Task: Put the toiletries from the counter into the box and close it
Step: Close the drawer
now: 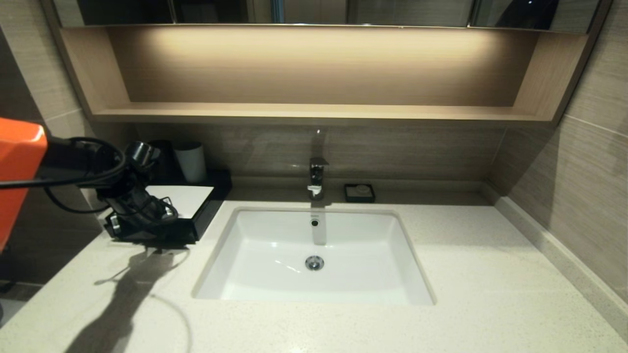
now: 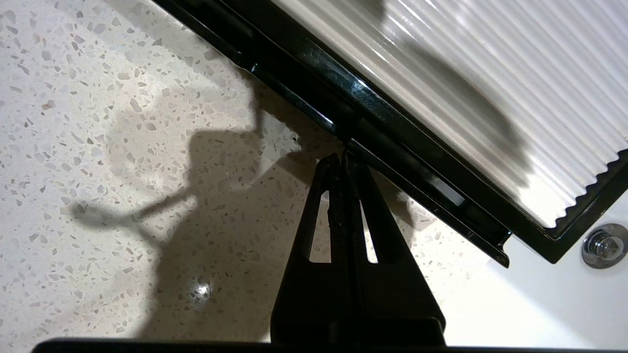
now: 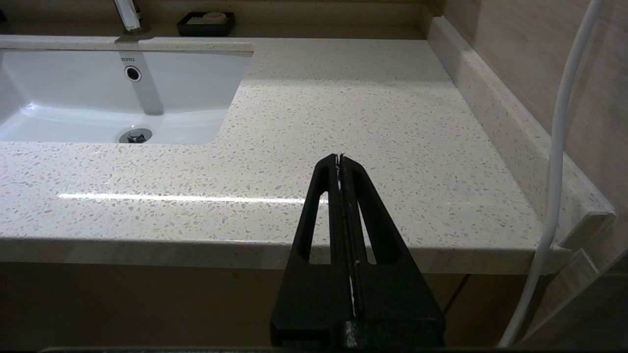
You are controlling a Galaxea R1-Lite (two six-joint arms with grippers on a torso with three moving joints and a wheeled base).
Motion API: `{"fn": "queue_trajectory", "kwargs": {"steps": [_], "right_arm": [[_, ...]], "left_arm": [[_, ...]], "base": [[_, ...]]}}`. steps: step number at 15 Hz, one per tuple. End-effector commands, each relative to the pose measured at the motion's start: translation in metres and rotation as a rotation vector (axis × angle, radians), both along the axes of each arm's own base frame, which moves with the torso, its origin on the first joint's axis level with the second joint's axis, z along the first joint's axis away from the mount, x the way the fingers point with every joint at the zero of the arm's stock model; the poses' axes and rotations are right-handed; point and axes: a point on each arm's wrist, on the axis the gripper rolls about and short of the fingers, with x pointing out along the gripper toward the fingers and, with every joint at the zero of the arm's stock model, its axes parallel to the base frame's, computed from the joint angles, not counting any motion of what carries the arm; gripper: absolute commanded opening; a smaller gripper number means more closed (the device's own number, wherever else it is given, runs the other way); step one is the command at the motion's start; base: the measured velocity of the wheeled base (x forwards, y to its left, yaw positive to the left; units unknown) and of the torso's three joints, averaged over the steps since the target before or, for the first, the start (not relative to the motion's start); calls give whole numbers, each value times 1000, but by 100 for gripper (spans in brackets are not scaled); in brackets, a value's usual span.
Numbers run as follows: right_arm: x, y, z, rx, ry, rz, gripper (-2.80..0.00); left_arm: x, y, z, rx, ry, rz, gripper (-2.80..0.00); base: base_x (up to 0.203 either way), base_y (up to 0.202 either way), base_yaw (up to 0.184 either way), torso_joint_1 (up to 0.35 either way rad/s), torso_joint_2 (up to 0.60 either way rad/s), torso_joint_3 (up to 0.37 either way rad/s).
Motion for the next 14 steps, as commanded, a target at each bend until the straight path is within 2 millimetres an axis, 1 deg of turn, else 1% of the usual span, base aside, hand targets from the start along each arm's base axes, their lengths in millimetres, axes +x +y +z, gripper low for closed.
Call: {"fn": "queue_trajectory", "kwargs": {"steps": [1, 6, 14], "right_arm": [[0, 0, 0, 0, -1, 0, -280], [0, 0, 0, -1, 0, 0, -280], [0, 0, 0, 0, -1, 0, -280]], "left_arm": [[2, 0, -4, -1, 9, 5, -280], [9, 1, -5, -4, -3, 7, -280], [14, 1, 4, -10, -53, 20, -280]], "base": [[0, 0, 0, 0, 0, 0], [0, 0, 0, 0, 0, 0], [0, 0, 0, 0, 0, 0]]}}
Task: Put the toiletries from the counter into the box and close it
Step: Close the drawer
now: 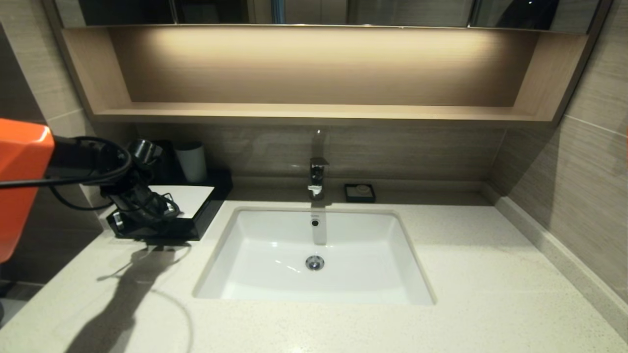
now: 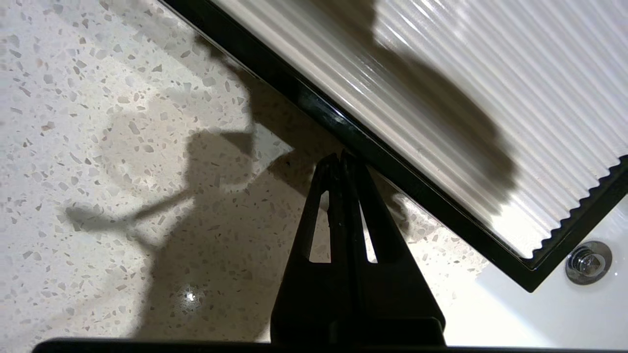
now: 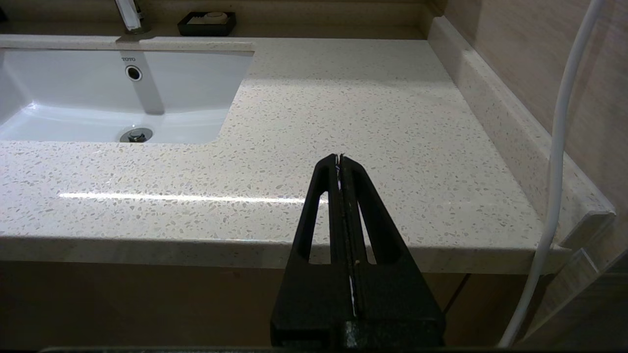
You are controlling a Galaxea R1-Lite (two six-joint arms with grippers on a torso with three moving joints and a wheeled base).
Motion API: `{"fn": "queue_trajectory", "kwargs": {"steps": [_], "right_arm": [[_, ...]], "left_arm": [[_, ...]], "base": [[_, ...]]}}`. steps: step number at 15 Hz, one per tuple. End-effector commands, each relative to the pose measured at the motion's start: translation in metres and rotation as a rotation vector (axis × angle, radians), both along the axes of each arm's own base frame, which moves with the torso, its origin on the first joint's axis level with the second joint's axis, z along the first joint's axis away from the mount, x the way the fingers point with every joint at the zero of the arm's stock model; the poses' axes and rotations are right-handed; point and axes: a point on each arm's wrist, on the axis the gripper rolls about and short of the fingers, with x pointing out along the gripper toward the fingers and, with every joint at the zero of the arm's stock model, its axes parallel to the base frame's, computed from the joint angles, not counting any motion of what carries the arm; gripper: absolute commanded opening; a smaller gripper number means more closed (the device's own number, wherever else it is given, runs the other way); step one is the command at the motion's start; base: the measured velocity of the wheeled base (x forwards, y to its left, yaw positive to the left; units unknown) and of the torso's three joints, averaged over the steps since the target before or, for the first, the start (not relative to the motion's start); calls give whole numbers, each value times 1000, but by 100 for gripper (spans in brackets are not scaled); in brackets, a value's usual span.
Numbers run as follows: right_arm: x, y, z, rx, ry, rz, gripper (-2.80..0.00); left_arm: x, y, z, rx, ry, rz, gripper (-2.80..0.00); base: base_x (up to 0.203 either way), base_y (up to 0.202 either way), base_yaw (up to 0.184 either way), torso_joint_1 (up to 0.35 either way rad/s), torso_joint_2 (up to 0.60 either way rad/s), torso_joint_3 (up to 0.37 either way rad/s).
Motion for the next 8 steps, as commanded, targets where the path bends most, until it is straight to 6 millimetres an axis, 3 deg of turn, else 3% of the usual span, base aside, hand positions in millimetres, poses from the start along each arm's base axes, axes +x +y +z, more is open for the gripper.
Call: {"fn": "queue_trajectory", "kwargs": {"steps": [1, 4, 8], "right_arm": [[0, 0, 0, 0, 0, 0, -280], [0, 0, 0, 0, 0, 0, -280], [0, 0, 0, -2, -2, 0, -280]], "left_arm": [[1, 0, 3, -1, -17, 3, -280], [-4, 0, 9, -1, -15, 4, -280], [-28, -2, 18, -3, 29, 2, -280]], "base": [[0, 0, 0, 0, 0, 0], [0, 0, 0, 0, 0, 0], [0, 0, 0, 0, 0, 0]]}}
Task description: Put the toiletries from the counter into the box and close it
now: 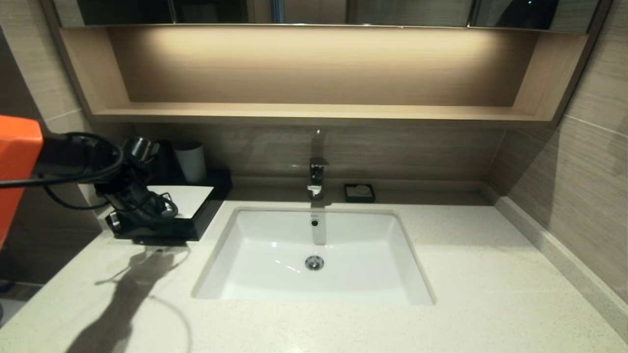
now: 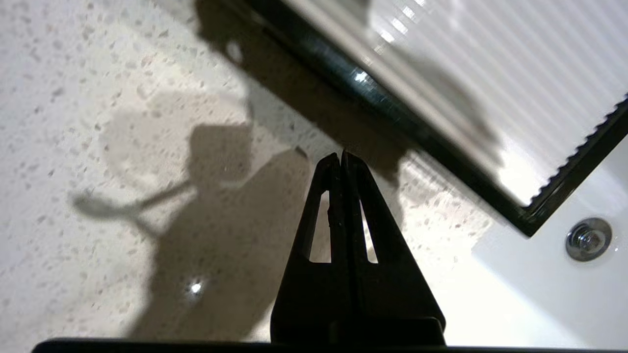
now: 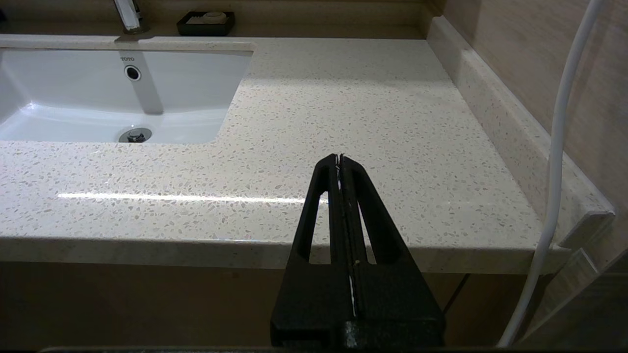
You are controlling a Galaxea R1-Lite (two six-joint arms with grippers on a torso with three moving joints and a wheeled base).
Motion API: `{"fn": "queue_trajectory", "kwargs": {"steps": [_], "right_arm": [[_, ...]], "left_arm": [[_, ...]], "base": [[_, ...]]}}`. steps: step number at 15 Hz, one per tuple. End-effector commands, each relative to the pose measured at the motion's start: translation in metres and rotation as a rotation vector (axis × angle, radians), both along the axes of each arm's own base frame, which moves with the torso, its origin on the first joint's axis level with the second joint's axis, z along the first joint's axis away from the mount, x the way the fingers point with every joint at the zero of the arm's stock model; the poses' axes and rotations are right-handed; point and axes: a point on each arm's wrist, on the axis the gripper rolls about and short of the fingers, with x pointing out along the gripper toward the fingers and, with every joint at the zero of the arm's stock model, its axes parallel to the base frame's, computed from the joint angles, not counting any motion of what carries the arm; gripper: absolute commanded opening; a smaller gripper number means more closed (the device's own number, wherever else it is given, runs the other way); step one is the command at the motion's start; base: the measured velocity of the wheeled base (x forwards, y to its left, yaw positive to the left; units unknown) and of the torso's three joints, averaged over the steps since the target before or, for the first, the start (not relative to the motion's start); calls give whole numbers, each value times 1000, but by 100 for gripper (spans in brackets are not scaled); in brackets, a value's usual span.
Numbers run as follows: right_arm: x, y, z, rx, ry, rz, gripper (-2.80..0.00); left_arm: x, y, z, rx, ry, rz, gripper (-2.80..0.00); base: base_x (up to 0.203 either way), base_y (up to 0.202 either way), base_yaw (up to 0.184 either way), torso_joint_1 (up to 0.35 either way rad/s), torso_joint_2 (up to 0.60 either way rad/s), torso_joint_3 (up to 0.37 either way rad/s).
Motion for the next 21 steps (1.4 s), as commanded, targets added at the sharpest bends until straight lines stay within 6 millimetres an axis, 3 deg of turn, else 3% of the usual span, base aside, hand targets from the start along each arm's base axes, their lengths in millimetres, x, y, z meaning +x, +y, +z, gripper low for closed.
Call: {"fn": "queue_trajectory", "kwargs": {"steps": [1, 6, 9, 17, 21], "right_arm": [[0, 0, 0, 0, -1, 0, -280], [0, 0, 0, 0, -1, 0, -280], [0, 0, 0, 0, -1, 0, -280], [0, 0, 0, 0, -1, 0, -280], [0, 0, 0, 0, -1, 0, -280]], "left_arm": [[-21, 0, 12, 1, 13, 5, -280], [-58, -3, 23, 8, 35, -4, -280], [-76, -6, 40, 16, -2, -17, -280], [-135, -51, 89, 71, -152, -258, -280], [-156, -57, 93, 120, -159, -368, -280]], "base": [[0, 0, 0, 0, 0, 0], [0, 0, 0, 0, 0, 0], [0, 0, 0, 0, 0, 0], [0, 0, 0, 0, 0, 0], [0, 0, 0, 0, 0, 0]]}}
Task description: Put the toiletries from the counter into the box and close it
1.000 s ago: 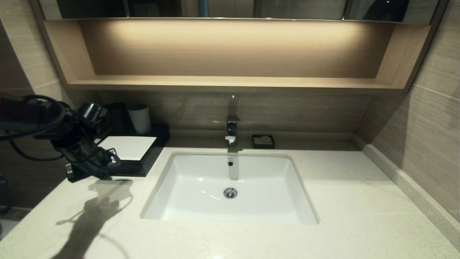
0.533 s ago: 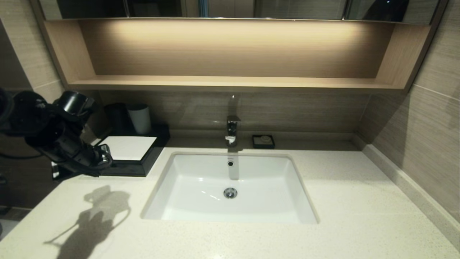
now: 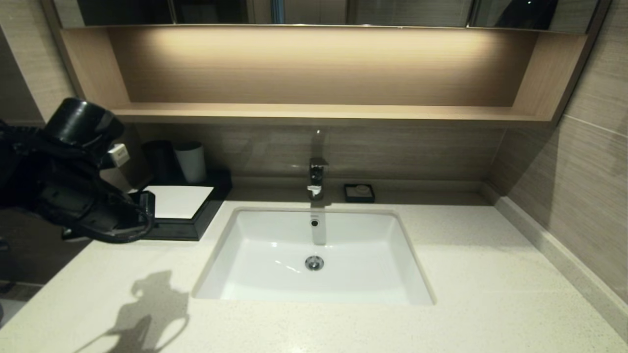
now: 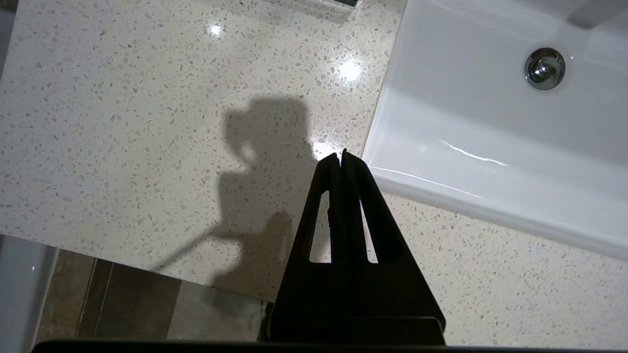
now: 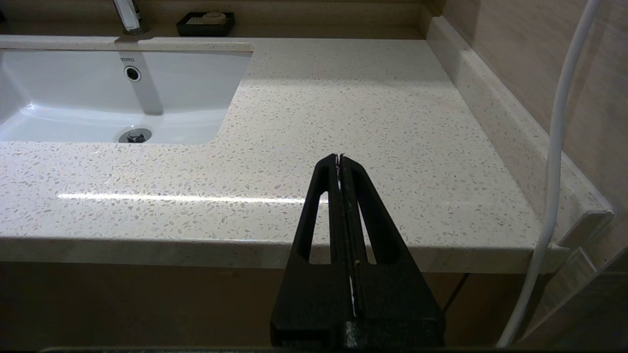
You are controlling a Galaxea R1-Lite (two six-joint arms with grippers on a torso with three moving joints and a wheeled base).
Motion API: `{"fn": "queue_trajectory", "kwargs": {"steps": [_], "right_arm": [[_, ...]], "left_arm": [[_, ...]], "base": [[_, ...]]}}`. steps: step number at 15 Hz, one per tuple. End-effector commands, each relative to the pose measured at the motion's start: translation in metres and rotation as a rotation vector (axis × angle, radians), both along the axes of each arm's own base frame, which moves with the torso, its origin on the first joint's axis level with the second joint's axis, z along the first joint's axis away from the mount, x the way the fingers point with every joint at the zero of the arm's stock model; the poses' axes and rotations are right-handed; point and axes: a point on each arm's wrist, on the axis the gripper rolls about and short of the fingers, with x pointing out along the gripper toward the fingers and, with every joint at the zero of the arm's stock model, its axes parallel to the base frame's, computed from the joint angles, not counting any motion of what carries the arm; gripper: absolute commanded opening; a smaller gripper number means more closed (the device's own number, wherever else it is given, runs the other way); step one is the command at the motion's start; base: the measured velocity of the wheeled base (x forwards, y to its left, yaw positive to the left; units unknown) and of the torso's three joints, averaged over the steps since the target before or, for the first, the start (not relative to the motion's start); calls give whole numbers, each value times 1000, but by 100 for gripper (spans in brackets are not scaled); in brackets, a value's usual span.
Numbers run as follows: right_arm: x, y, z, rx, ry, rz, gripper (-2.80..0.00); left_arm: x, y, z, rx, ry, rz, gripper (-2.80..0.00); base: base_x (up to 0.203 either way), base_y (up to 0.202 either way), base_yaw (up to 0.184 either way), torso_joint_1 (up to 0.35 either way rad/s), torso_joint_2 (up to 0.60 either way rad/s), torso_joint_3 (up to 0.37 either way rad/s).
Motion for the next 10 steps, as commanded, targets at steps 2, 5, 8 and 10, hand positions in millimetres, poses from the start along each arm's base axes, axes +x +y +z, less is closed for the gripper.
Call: {"fn": "queue_trajectory", "kwargs": {"steps": [2, 5, 8, 10], "right_arm": [[0, 0, 0, 0, 0, 0, -280], [0, 0, 0, -1, 0, 0, -280], [0, 0, 0, -2, 0, 0, -280], [0, 0, 0, -1, 0, 0, -280]], "left_arm": [[-29, 1, -2, 43, 3, -71, -280], [-51, -2, -11, 64, -52, -124, -280], [-74, 2, -8, 66, -111, -125, -280], [-90, 6, -10, 95, -125, -98, -280]], "base": [[0, 0, 0, 0, 0, 0], [0, 0, 0, 0, 0, 0], [0, 0, 0, 0, 0, 0], [0, 0, 0, 0, 0, 0]]}}
